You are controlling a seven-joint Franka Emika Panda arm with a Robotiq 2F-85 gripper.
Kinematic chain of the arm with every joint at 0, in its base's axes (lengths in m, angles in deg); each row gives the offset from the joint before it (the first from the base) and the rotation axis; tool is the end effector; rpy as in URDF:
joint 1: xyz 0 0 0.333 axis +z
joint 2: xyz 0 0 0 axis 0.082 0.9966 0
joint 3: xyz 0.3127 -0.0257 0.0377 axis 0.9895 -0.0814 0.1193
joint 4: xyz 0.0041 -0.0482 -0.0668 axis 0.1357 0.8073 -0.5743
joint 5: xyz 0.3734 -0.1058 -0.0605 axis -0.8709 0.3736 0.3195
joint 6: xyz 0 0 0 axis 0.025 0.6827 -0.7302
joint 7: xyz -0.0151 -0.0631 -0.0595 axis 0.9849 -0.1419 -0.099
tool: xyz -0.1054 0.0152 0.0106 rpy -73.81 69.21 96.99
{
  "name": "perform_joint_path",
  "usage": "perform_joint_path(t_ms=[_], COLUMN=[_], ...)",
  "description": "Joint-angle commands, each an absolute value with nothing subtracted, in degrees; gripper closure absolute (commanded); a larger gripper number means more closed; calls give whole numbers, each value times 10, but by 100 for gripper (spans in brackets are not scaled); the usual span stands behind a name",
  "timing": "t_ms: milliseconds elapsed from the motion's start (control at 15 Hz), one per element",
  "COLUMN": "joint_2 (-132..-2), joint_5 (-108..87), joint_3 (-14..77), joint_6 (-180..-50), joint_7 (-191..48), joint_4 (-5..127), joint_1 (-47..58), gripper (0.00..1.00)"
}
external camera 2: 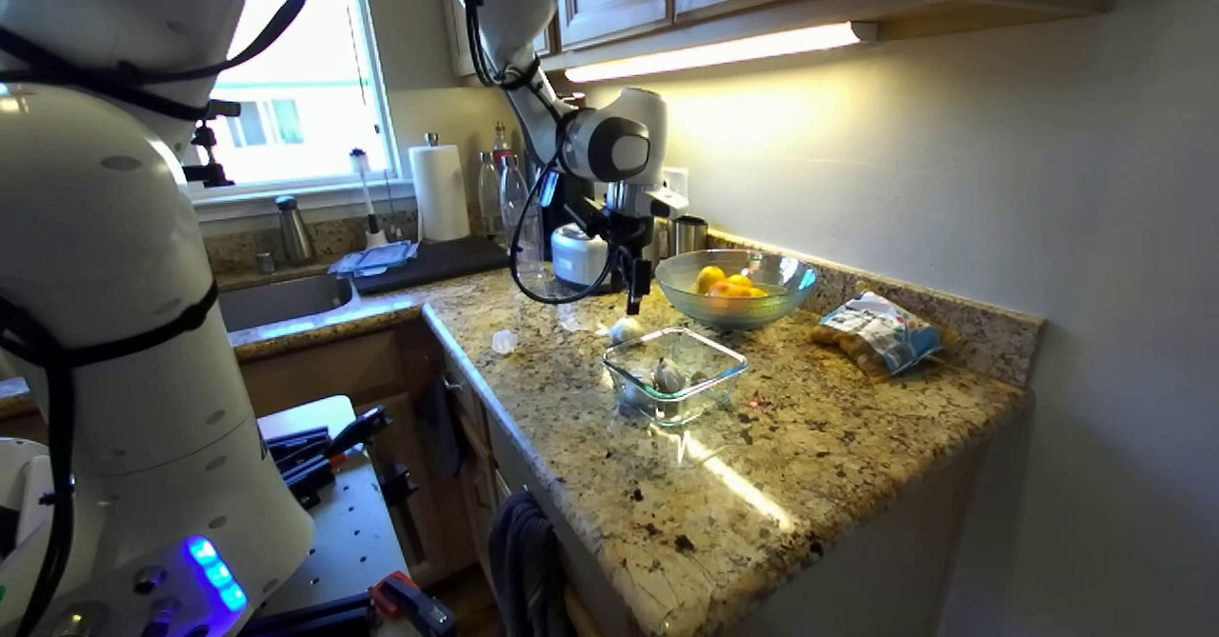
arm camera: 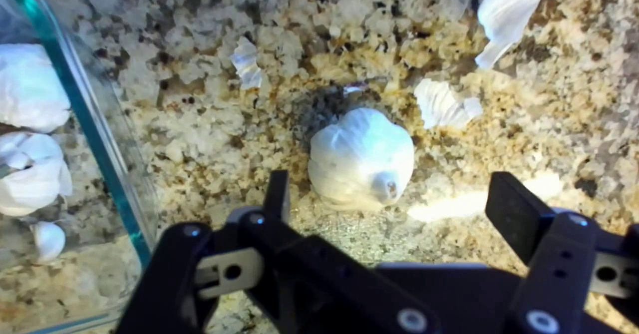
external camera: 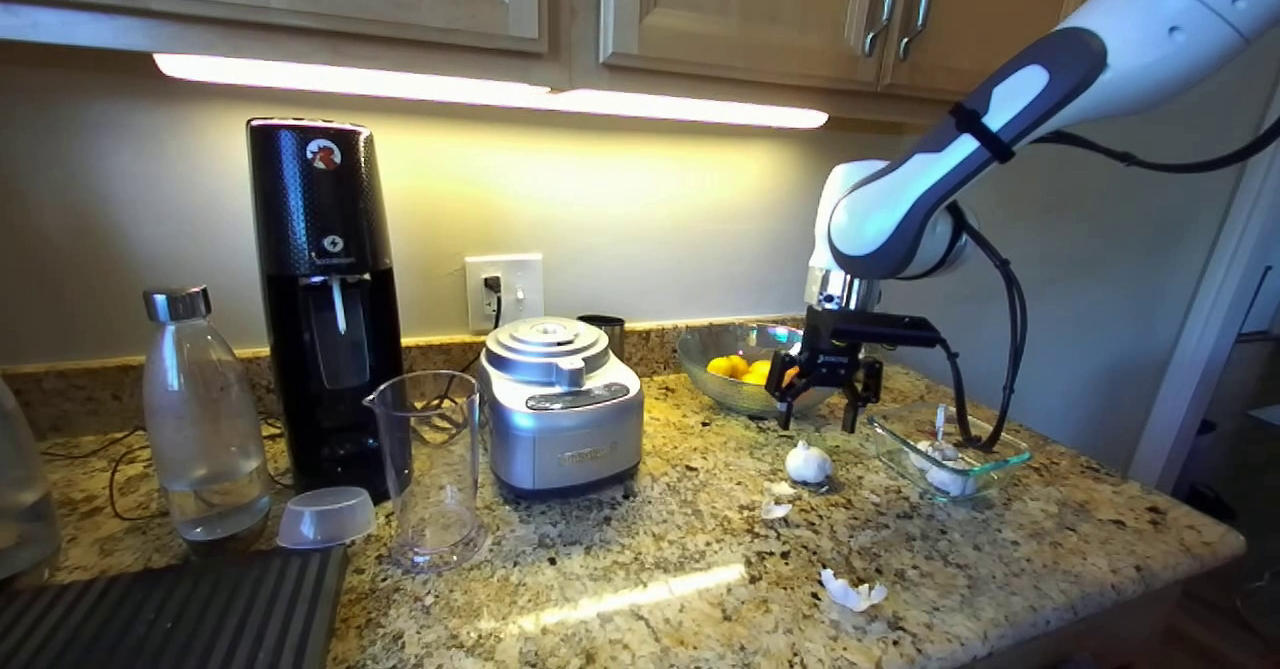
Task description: Put all the garlic in the square bowl
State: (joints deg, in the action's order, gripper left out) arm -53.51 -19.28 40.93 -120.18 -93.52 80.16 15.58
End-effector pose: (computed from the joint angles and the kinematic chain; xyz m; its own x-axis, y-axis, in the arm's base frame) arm 0.5939 0.1737 0.2118 0.9627 -0.2592 -0.0775 -0.2657 -0.9598 -0.0905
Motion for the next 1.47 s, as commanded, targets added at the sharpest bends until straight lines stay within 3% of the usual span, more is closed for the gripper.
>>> perform_joint_path(t_ms=[0, 667, 933, 1133, 1400], joint_2=[-500, -457, -452, -454, -490], joint_5=[-187, -182, -184, -184, -192], joint_3=[397, 388, 388, 388, 393], joint_6=[-1184, -1185, -1187, -1186, -1192], joint_7=[-913, -894, -887, -884, -881], joint_4=[768, 747, 750, 752, 781], joint_1=[167, 174, 173, 172, 167], gripper=[0, 3, 39, 58, 60])
